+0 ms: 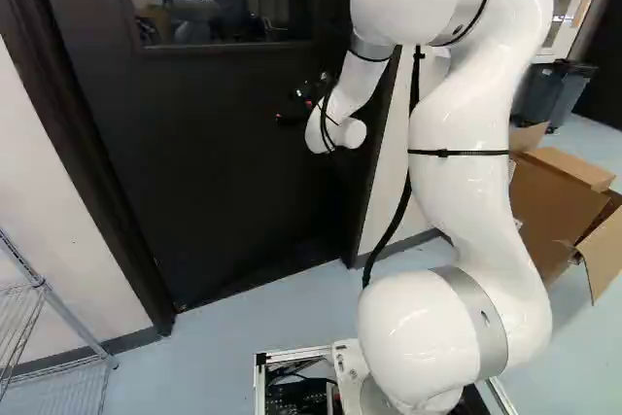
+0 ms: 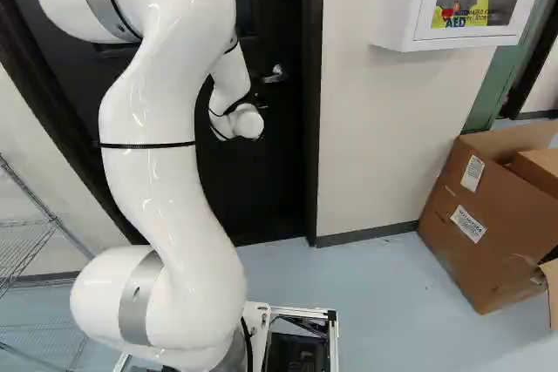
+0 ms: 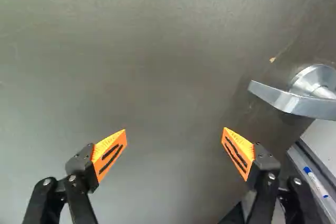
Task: Open the door and move inside
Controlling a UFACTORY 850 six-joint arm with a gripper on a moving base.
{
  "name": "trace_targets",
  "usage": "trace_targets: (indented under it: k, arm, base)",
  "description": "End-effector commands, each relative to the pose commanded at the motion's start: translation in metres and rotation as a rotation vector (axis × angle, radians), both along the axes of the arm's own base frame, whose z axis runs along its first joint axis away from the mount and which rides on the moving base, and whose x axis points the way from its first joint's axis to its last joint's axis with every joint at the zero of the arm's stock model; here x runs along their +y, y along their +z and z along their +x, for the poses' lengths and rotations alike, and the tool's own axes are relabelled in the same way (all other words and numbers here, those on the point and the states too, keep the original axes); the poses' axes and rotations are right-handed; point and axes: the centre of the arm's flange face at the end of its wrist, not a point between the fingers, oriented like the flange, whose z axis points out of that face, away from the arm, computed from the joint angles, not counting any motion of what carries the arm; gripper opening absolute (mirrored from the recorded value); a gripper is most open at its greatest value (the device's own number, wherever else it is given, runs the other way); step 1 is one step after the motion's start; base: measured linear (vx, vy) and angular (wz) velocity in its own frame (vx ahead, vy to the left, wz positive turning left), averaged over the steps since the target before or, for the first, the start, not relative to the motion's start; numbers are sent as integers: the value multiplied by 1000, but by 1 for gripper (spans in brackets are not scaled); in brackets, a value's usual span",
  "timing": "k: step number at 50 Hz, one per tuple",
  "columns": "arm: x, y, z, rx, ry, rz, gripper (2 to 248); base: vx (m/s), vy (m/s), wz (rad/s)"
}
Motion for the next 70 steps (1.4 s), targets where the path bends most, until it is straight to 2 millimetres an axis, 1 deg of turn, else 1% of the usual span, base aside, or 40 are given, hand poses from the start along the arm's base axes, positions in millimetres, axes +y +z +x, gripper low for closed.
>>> trace_targets:
  k: [6,13,58,64,70]
  arm:
    - [4,-1,7,-5,6,0,247]
    - [7,-3,19,-14,11,1,247]
    - [35,-20,114,-96,44,6,247]
    - [39,-22,123,-105,49,7,247]
    - [43,-23,126,-109,53,7,247]
  base:
    - [0,0,0]
    - [0,0,0]
    - [-2,0,0]
    - [0,0,0]
    - [0,0,0]
